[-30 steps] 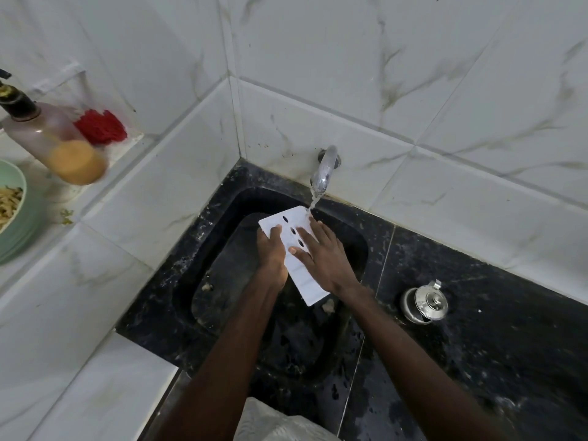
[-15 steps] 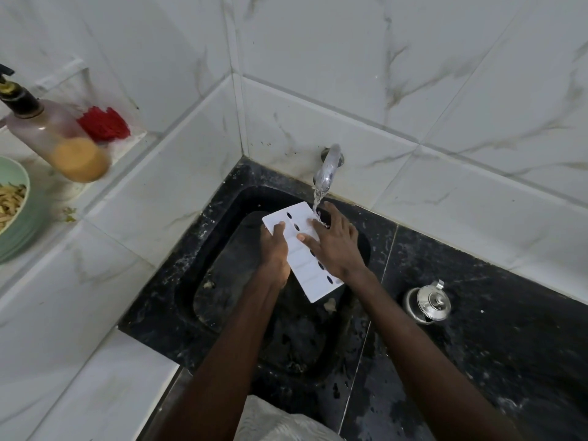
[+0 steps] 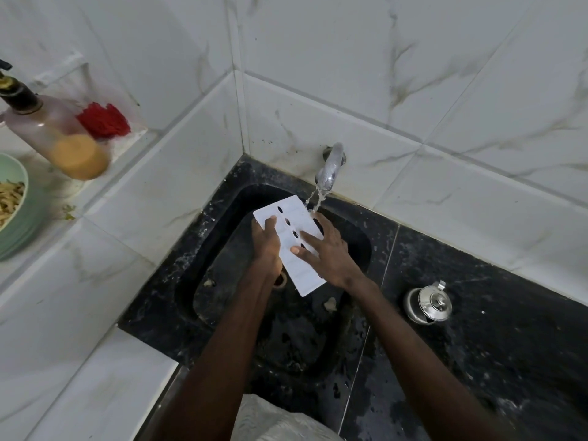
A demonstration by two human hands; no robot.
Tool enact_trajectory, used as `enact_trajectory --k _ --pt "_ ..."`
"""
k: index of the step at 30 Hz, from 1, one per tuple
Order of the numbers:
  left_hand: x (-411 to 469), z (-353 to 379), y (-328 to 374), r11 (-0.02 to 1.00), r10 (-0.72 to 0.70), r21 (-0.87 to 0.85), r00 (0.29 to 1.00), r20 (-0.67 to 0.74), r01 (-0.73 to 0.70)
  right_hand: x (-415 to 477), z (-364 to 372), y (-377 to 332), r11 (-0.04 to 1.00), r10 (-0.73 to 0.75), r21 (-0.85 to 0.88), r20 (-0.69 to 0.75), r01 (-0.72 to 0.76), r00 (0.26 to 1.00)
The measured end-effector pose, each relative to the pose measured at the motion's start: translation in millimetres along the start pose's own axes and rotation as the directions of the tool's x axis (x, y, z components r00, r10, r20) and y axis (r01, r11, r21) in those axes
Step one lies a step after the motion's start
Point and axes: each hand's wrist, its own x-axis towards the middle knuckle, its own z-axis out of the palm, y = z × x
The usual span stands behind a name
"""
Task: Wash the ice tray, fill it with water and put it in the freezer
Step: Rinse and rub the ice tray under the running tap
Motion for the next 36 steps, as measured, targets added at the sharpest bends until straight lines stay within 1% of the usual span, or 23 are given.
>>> enact_trajectory --k 2,4,6,10,11,12,14,15,17,19,24,26,29,31,33,36 --pt "0 -2 -1 0.999 -0.017 -0.043 1.0 -0.013 0.016 0 -5 11 0.999 -0.035 -0.032 -0.037 0.033 0.999" --pt "0 -1 -3 0.996 -0.029 -0.088 0.999 -0.017 0.028 2 -9 22 0.995 -0.013 -0.095 -0.094 0.004 0.995" --pt "-2 2 -4 0.995 -0.039 -0.092 0.999 -0.007 0.038 4 -11 21 0.994 0.023 -0.104 -0.111 -0.035 0.994" --pt "-2 -1 -1 0.997 -0.04 -0.063 0.999 -0.017 0.039 -2 -6 3 0.999 -0.022 -0.025 0.021 0.022 1.0" --pt "-1 -4 -1 0.998 -0.035 -0.057 0.999 -0.022 0.033 -4 -6 5 0.999 -0.038 -0.008 0.009 0.039 0.999" --pt "0 -5 -2 0.998 -0.032 -0.059 0.999 -0.025 0.03 -4 -8 9 0.999 -0.047 0.007 -0.034 0.047 0.998" --pt "0 -7 -2 0.997 -0.033 -0.077 0.999 -0.02 0.031 -2 -12 18 0.999 -0.018 0.03 -0.144 0.022 0.989" --pt "0 -7 -2 0.996 -0.04 -0.083 0.999 -0.018 0.039 0 -13 22 1.0 0.006 0.022 -0.155 -0.003 0.988" --pt "-1 -5 -1 0.995 -0.056 -0.078 0.998 -0.007 0.056 6 -16 26 0.999 0.025 -0.036 -0.084 -0.029 0.996" --pt "-2 -2 0 0.996 -0.058 -0.074 0.998 0.0 0.058 10 -17 24 0.996 0.007 -0.087 -0.02 -0.009 1.0" --pt "6 -8 2 0.995 -0.029 -0.1 0.998 -0.058 0.023 -6 -15 30 0.991 -0.047 -0.125 0.02 0.049 0.999" --pt "7 -11 3 0.993 -0.043 -0.114 0.997 -0.064 0.035 -11 -12 33 0.99 -0.056 -0.13 0.031 0.06 0.998" --pt "-1 -2 -2 0.994 -0.074 -0.079 0.997 -0.034 0.071 -3 -10 28 0.993 -0.013 -0.119 0.03 0.016 0.999" --pt "-4 3 -4 0.995 -0.069 -0.07 0.997 -0.023 0.067 3 -12 24 0.995 0.008 -0.103 0.032 -0.004 0.999" --pt "0 2 -3 0.996 -0.048 -0.082 0.998 -0.043 0.045 -2 -15 28 0.993 -0.026 -0.111 0.034 0.03 0.999" --pt "10 -11 3 0.99 -0.009 -0.138 0.994 -0.106 -0.006 -24 -14 37 0.98 -0.121 -0.152 0.066 0.13 0.99"
